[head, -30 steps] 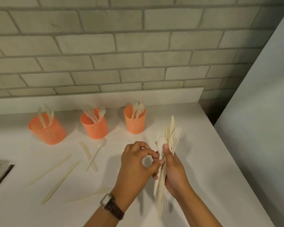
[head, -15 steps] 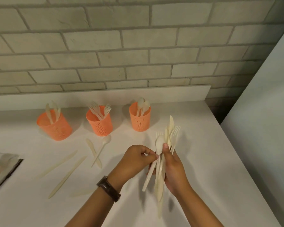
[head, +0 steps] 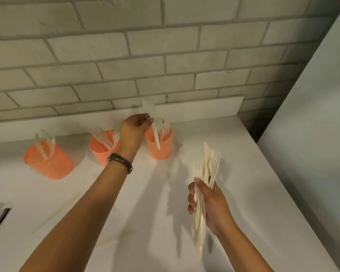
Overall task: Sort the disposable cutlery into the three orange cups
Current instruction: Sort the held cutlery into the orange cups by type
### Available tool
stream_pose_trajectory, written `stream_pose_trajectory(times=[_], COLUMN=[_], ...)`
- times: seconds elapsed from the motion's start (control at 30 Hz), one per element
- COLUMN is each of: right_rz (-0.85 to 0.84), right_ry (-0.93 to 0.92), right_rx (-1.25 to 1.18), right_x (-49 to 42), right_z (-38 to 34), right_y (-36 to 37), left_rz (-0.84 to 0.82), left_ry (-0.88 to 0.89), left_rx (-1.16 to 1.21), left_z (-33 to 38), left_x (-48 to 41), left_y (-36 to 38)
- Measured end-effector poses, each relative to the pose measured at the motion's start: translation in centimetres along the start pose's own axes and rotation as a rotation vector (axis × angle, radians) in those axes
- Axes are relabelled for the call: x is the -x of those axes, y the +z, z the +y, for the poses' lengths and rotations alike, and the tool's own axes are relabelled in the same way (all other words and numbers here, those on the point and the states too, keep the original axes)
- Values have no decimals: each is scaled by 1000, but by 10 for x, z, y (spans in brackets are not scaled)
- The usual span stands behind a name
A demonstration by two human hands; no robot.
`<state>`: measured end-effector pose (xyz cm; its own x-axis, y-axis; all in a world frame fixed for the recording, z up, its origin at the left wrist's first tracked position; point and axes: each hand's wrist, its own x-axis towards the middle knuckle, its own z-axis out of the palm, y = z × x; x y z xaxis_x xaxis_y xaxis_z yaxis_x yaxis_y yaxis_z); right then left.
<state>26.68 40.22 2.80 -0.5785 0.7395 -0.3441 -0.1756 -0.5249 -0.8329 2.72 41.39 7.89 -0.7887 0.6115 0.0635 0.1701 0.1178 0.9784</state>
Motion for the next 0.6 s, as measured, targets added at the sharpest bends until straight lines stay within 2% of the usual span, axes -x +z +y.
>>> stream_pose_trajectory(times=[0.07, 0.2, 0.33, 0.43, 0.5, 0.6], right_rz=[-1, 1, 0, 2, -1, -8], right_ry=[-4, -9, -8, 2, 7, 4], right_rx=[12, 32, 25, 31, 34, 34], right_x=[0, 0, 2, 5, 7, 10], right_z=[1, 0, -1, 0, 0, -1], right_y=[-1, -3, -2, 0, 1, 3], left_rz=[84, 109, 217, 304, 310, 196], left_ry=[66, -26, -89, -33, -33, -113], left_rx=[-176, -316, -90, 55, 43, -120], left_z=[-12, -34, -39, -33, -33, -50], left_x=[-16, -26, -29, -28, -27, -23], left_y=[9, 21, 17, 14, 13, 15])
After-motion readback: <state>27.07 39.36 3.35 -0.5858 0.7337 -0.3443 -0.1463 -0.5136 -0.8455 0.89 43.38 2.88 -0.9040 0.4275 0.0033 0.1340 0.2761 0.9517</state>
